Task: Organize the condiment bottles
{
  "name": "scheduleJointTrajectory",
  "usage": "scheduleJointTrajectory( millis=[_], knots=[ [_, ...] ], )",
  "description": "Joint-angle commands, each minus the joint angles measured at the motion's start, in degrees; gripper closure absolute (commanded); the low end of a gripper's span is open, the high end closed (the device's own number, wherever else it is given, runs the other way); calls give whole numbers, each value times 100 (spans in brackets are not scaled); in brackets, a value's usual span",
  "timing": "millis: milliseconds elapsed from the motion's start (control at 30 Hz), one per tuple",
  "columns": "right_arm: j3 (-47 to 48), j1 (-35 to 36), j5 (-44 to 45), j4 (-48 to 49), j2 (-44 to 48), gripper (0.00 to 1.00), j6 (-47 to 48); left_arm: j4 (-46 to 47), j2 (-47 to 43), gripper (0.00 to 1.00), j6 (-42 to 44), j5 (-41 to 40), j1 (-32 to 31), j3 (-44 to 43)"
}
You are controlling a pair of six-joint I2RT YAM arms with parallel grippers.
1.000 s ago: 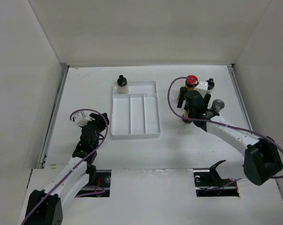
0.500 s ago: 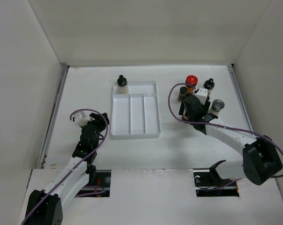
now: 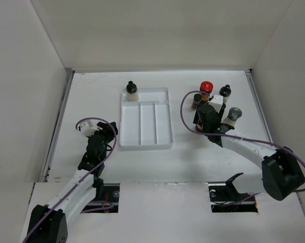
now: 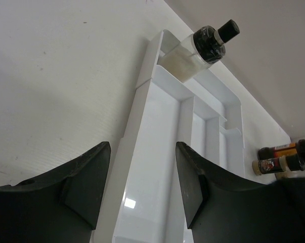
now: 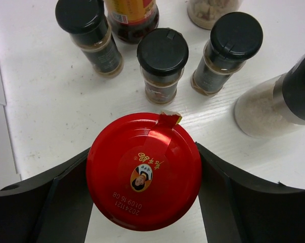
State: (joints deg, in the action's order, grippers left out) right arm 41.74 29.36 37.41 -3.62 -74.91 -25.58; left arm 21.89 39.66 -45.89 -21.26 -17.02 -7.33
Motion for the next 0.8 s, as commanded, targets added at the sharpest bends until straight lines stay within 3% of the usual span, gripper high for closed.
scheduleJointTrajectory(
  millis=[0,200,300,600,767],
  knots=[
    [89,117,153,512,363,44,89,316,41,47,-8,60,-17,21],
    [545,477,135,195,1004,49,220,386,85,47,-8,42,-25,21],
    [1063,758,4,221,883,49,387,421,147,47,-34,113,-25,21],
    [3382,1146,-1059,1248,-1646,50,581,386,-55,47,10,87,-8,74],
    [5139,1137,-1271,1145,-3176,50,835,333,-46,47,-25,166,10,83]
  ],
)
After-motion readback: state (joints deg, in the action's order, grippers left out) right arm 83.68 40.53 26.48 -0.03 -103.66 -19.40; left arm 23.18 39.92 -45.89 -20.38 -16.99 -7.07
